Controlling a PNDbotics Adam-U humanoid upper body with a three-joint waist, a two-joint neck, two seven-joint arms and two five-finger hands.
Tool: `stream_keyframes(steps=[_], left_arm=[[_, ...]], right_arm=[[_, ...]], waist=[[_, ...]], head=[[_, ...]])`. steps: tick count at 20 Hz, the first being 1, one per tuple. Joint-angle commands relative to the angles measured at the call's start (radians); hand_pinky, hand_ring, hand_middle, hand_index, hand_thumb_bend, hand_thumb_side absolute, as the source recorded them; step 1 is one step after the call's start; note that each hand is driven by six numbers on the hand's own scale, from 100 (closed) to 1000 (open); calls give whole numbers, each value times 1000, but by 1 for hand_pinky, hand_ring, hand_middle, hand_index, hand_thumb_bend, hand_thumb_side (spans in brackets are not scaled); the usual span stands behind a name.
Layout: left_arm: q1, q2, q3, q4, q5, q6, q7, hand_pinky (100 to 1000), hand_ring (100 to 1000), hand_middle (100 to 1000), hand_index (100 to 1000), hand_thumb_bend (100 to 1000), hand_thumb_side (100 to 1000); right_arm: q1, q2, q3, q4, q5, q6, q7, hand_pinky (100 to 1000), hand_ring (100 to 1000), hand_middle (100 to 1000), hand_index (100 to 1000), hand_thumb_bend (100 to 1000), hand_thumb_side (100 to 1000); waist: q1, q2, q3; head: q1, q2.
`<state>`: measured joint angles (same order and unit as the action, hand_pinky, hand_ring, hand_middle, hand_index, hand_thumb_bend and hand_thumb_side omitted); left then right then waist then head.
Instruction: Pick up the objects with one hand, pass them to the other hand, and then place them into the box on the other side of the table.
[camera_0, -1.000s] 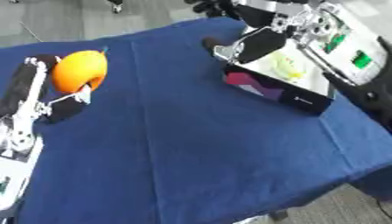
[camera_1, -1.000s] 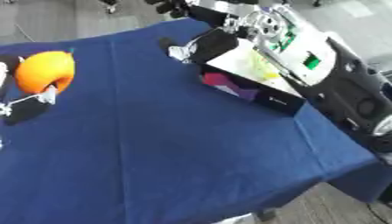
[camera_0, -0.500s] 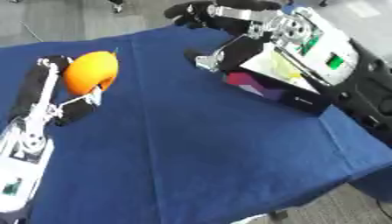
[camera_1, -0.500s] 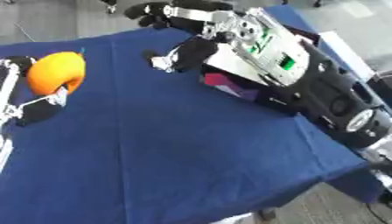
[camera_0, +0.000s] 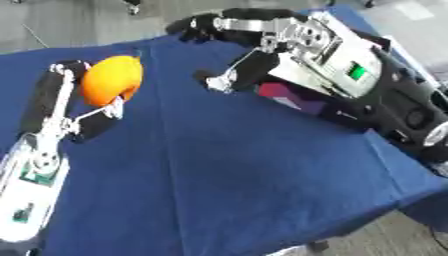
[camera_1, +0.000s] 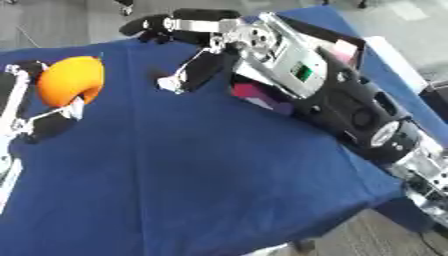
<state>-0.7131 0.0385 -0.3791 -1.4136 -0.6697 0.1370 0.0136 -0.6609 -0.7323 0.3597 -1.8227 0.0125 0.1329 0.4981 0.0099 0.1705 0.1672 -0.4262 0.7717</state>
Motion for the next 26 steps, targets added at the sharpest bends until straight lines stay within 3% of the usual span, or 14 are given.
stream_keyframes(steps=[1, 16, 26], left_arm=[[-27, -18, -7, -21, -5, -27, -1, 751, 696, 495, 576, 100, 123], [-29, -60, -45, -51, 29, -97, -30, 753, 705, 492, 576, 100, 146], [-43, -86, -44, -17, 80, -155, -25, 754, 713, 489, 578, 100, 171]], right_arm=[[-24, -4, -3, 6, 16, -11, 21, 1000, 1000, 1000, 1000, 100, 129], [-52, 7, 7, 40, 50, -64, 19, 1000, 1000, 1000, 1000, 100, 136], [-50, 19, 20, 44, 25, -69, 60, 1000, 1000, 1000, 1000, 100, 242]], waist=[[-13, -6, 7], [-13, 14, 60], [-20, 20, 59]], head=[[-15, -2], [-67, -4], [-62, -2]])
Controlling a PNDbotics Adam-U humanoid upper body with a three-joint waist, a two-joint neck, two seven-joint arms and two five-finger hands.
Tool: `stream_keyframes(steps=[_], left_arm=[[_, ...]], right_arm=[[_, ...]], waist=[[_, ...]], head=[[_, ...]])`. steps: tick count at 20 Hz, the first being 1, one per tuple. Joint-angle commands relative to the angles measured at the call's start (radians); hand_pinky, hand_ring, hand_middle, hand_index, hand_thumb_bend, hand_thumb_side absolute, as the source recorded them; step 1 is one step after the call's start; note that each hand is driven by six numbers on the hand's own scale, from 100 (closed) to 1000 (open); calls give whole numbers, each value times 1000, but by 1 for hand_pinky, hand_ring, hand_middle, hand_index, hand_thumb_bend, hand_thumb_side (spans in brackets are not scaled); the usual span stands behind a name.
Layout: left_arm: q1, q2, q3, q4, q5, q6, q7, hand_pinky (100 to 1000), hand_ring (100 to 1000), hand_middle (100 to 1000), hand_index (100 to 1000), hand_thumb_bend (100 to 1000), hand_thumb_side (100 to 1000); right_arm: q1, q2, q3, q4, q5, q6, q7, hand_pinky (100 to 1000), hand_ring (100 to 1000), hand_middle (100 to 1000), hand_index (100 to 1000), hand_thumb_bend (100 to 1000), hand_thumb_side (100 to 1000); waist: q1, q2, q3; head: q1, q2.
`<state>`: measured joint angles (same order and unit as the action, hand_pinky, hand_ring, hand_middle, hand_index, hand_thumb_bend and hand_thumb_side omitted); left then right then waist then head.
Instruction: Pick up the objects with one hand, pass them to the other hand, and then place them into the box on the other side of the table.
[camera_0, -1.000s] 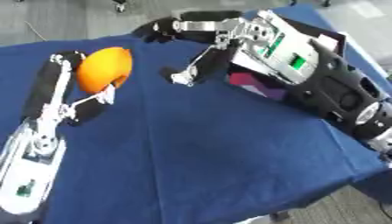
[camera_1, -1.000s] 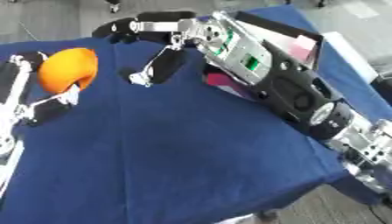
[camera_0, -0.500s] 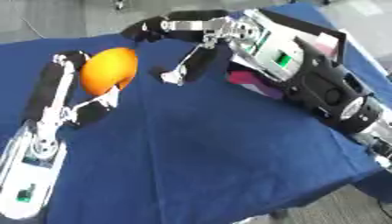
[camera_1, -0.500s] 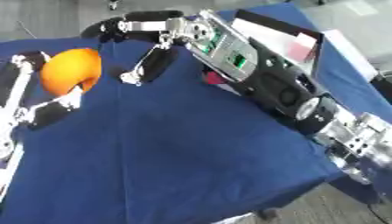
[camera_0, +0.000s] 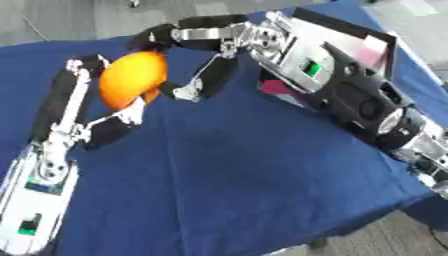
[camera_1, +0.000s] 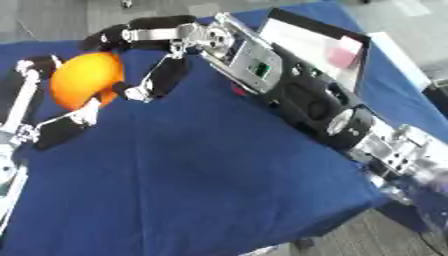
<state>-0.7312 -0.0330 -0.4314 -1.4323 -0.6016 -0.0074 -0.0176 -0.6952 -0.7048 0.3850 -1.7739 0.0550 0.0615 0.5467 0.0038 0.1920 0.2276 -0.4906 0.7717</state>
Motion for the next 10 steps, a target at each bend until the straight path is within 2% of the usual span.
stream_keyframes(steps=[1, 6, 8, 9, 10], left_arm=[[-28, -18, 11, 14, 12, -12, 11, 749, 713, 488, 578, 100, 173], [-38, -34, 20, 62, 7, -29, 35, 745, 713, 487, 578, 100, 178], [-39, -36, 19, 69, 5, -38, 41, 744, 714, 488, 579, 100, 177], [-40, -36, 19, 70, 5, -42, 42, 744, 714, 489, 580, 100, 178], [-40, -36, 19, 70, 4, -45, 44, 744, 714, 489, 583, 100, 180]], right_arm=[[-16, -8, -5, -8, -25, 5, 17, 1000, 1000, 1000, 1000, 100, 263], [-15, -6, -6, -18, -50, 25, 34, 1000, 1000, 1000, 1000, 100, 267], [-14, -5, -9, -17, -55, 34, 26, 1000, 1000, 1000, 1000, 100, 184], [-12, -5, -12, -14, -57, 44, 14, 986, 982, 945, 945, 100, 105], [-11, -5, -15, -11, -58, 57, -5, 977, 961, 905, 907, 100, 117]], waist=[[-15, -1, -3], [-16, 4, -7], [-16, 5, -9], [-16, 6, -10], [-16, 6, -10]], head=[[4, -3], [6, -2], [6, -2], [6, -2], [6, -2]])
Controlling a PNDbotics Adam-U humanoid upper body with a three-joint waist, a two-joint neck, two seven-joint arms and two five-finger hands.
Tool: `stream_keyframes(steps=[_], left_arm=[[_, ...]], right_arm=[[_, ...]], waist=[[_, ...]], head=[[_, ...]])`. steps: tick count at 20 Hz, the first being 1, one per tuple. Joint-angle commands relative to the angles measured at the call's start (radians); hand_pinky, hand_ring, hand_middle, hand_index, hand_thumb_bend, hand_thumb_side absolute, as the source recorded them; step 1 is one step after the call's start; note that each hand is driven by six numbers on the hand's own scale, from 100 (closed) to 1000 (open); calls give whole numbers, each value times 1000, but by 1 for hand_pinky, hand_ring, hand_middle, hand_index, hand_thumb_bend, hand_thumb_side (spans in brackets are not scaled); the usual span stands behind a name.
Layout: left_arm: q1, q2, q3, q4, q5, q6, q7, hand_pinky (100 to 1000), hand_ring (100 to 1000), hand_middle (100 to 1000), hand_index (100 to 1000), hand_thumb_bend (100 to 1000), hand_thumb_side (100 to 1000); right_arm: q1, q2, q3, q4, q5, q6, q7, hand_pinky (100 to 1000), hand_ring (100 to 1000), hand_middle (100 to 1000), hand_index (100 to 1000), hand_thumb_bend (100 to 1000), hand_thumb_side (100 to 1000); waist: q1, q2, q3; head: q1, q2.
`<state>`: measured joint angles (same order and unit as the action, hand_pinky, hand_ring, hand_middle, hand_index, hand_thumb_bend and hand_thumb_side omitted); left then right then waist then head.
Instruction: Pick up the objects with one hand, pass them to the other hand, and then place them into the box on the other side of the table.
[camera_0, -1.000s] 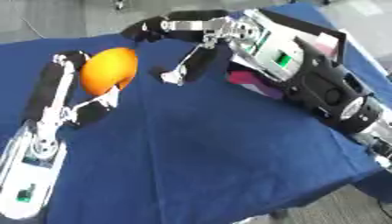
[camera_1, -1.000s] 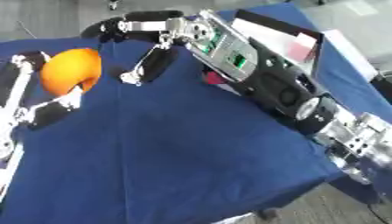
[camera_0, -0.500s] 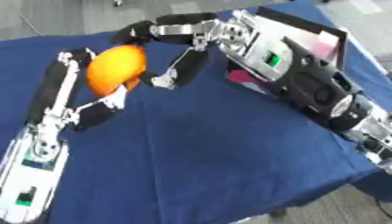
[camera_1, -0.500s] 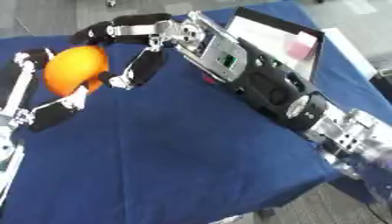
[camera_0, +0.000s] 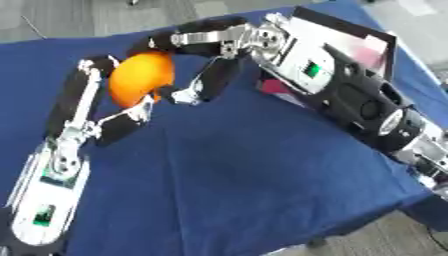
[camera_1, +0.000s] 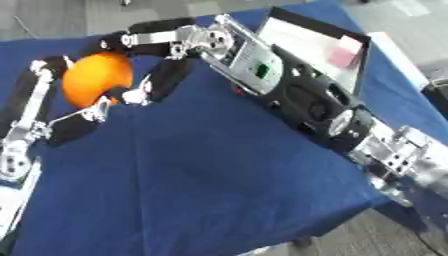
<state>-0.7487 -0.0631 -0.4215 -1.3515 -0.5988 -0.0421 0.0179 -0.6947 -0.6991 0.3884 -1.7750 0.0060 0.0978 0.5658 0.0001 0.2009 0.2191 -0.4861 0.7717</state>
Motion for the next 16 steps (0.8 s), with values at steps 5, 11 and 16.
stream_keyframes(steps=[5, 11, 16], left_arm=[[-23, -7, 6, -23, 15, -30, 33, 742, 714, 489, 596, 100, 184], [-22, -8, -1, -37, 31, -68, 61, 742, 713, 489, 595, 100, 194], [-18, -10, -5, -32, 54, -101, 76, 743, 719, 497, 616, 100, 157]], right_arm=[[-8, -12, -16, -18, -8, 64, -100, 929, 836, 763, 775, 100, 167], [-4, -14, -16, -21, 11, 81, -129, 912, 790, 674, 727, 100, 157], [0, -11, -13, -27, 14, 85, -134, 907, 771, 627, 681, 100, 114]], waist=[[-14, -2, -3], [-16, -3, -1], [-19, -2, -2]], head=[[1, -2], [-4, -2], [-4, -2]])
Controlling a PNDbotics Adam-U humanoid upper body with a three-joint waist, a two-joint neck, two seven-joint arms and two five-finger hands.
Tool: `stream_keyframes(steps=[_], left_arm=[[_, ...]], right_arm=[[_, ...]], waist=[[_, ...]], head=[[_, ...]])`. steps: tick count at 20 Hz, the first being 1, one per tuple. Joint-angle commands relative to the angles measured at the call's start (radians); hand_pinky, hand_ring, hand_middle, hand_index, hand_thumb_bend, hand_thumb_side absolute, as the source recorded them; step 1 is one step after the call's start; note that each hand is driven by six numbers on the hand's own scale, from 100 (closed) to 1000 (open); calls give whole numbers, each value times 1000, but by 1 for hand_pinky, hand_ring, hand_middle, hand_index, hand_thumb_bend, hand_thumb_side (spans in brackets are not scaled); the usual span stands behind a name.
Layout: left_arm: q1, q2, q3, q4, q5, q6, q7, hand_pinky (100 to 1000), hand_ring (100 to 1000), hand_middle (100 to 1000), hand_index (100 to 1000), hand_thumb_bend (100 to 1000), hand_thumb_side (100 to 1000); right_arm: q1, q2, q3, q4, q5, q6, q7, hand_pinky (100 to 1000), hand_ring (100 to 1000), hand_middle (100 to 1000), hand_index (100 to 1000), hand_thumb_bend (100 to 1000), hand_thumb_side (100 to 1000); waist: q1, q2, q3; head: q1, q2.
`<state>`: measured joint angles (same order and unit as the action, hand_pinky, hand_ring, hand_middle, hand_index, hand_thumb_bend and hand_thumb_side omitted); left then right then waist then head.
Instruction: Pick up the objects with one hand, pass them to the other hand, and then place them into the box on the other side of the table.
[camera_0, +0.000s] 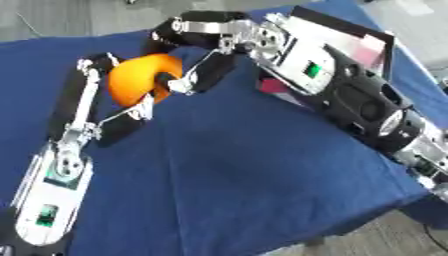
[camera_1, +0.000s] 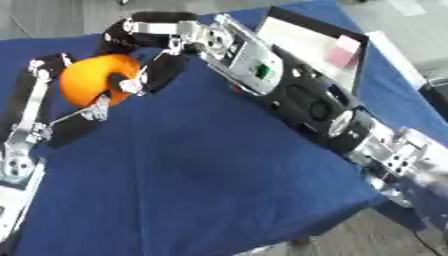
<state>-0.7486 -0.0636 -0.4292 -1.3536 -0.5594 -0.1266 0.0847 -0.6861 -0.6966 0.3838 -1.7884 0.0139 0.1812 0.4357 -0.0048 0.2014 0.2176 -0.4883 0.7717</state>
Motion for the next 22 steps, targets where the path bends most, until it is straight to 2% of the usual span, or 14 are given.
stream_keyframes(steps=[1, 2, 3, 4, 5, 6, 8, 11, 17, 22], left_arm=[[-17, -10, 4, -27, 20, -17, 12, 744, 728, 513, 651, 231, 146], [-17, -11, 5, -26, 28, -16, 17, 748, 742, 540, 684, 386, 177], [-17, -10, 5, -24, 32, -12, 22, 767, 782, 602, 788, 668, 287], [-17, -9, 5, -20, 29, -5, 22, 783, 811, 638, 844, 759, 322], [-16, -7, 5, -16, 18, 6, 20, 791, 827, 658, 866, 811, 341], [-15, -6, 7, -13, 3, 19, 18, 800, 840, 672, 877, 870, 398], [-12, -7, 11, -5, -24, 46, 21, 805, 845, 676, 880, 940, 461], [-9, -10, 14, -1, -44, 82, 34, 806, 846, 675, 880, 1000, 504], [2, -5, 17, -3, -40, 115, 63, 808, 849, 675, 881, 1000, 594], [22, 24, 31, -1, -24, 133, 88, 800, 844, 664, 875, 1000, 586]], right_arm=[[-8, -15, -10, -19, 3, -2, -5, 906, 770, 624, 677, 100, 107], [-8, -17, -13, -26, -2, -6, -7, 906, 770, 622, 676, 100, 104], [-9, -20, -16, -33, -7, -8, -11, 905, 769, 620, 673, 100, 100], [-9, -24, -20, -42, -14, -10, -15, 904, 767, 618, 672, 100, 100], [-10, -29, -24, -50, -20, -12, -21, 903, 766, 616, 669, 100, 100], [-10, -34, -28, -58, -27, -13, -27, 902, 765, 614, 667, 100, 100], [-10, -43, -35, -69, -38, -11, -38, 902, 765, 612, 665, 100, 100], [-9, -54, -42, -78, -50, -6, -50, 900, 763, 609, 661, 100, 100], [3, -78, -56, -89, -58, 1, -70, 897, 759, 602, 654, 100, 100], [27, -118, -88, -96, -72, 6, -106, 896, 758, 600, 652, 100, 100]], waist=[[-15, -2, -1], [-15, -2, -2], [-15, -2, -3], [-15, -2, -4], [-14, -3, -5], [-14, -4, -6], [-13, -5, -8], [-11, -6, -12], [-5, -9, -24], [3, -20, -40]], head=[[-1, -2], [0, -2], [1, -2], [2, -2], [2, -2], [2, -2], [2, -2], [3, -2], [9, -2], [10, -2]])
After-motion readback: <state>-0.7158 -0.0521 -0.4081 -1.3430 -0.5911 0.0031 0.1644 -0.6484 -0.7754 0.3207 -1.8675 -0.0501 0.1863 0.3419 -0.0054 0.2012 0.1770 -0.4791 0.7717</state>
